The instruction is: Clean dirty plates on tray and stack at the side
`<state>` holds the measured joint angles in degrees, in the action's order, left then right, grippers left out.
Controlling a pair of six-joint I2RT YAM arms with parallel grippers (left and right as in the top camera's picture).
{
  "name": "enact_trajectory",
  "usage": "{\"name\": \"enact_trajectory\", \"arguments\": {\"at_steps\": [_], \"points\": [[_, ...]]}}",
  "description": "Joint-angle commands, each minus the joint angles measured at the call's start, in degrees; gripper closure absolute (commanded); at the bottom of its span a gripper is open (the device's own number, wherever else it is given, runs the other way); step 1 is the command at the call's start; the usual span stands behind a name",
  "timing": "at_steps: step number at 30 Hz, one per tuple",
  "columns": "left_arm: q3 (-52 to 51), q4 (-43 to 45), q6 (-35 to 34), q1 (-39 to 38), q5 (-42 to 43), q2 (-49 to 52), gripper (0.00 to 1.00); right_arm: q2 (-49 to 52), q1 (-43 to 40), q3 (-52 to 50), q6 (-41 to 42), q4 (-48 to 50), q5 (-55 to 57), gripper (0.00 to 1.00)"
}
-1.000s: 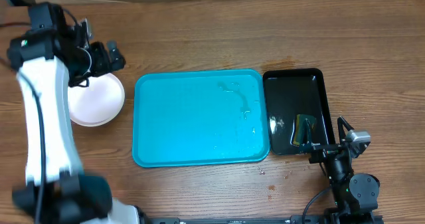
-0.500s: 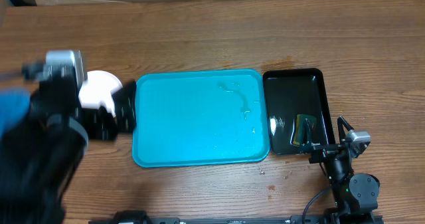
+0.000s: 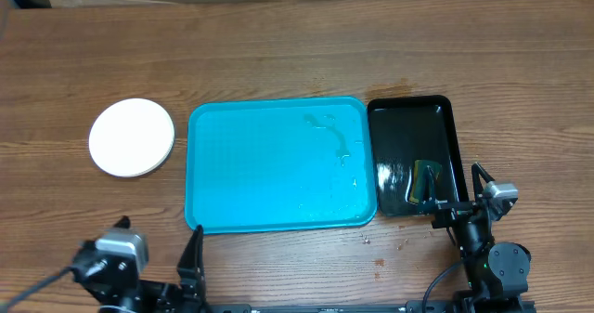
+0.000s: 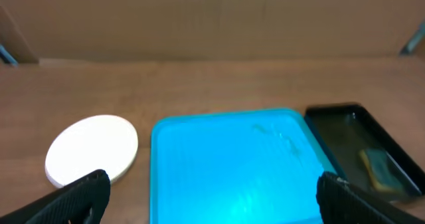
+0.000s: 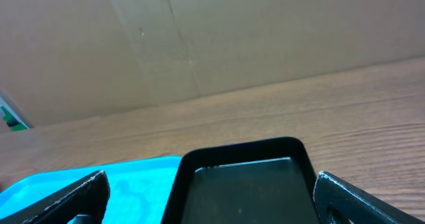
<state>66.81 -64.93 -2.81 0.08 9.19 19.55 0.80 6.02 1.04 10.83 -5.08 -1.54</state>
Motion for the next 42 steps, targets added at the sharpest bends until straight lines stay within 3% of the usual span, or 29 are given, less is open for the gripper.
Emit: {"name": "enact_trajectory", "arguments": {"at_steps": [1, 8, 11, 16, 22, 27, 36, 39, 42], "points": [[-10.78, 11.04, -1.20, -0.04, 0.94, -7.93, 0.00, -0.63, -0.20, -0.59, -0.22, 0.39, -0.24, 0.00], [-33.97, 55.04, -6.69, -0.04, 1.31, -19.37, 0.00, -0.63, -0.20, -0.59, -0.20, 0.39, -0.24, 0.00], [-40.02, 68.61, -8.09, -0.04, 1.33, -19.19, 0.00, -0.63, -0.20, -0.59, -0.22, 0.39, -0.24, 0.00], [-49.51, 80.81, -11.96, -0.04, -1.09, -19.32, 0.00, -0.63, -0.20, -0.59, -0.22, 0.39, -0.24, 0.00], [-58.03, 81.50, -19.58, -0.04, -8.94, -19.34, 0.00, -0.63, -0.20, -0.59, -0.22, 0.39, -0.24, 0.00], [-62.88, 80.94, -19.71, -0.04, -11.37, -19.34, 0.00, -0.63, -0.20, -0.59, -0.20, 0.39, -0.24, 0.00], [-66.53, 68.74, -19.71, -0.04, -12.13, -19.34, 0.00, -0.63, -0.20, -0.59, -0.22, 0.39, -0.24, 0.00], [-66.53, 60.50, -19.12, -0.04, -12.15, -19.34, 0.00, -0.63, -0.20, -0.59, -0.22, 0.39, -0.24, 0.00], [-66.53, 60.43, -11.58, -0.04, -10.36, -19.37, 0.00, -0.63, -0.20, -0.59, -0.20, 0.39, -0.24, 0.00]]}}
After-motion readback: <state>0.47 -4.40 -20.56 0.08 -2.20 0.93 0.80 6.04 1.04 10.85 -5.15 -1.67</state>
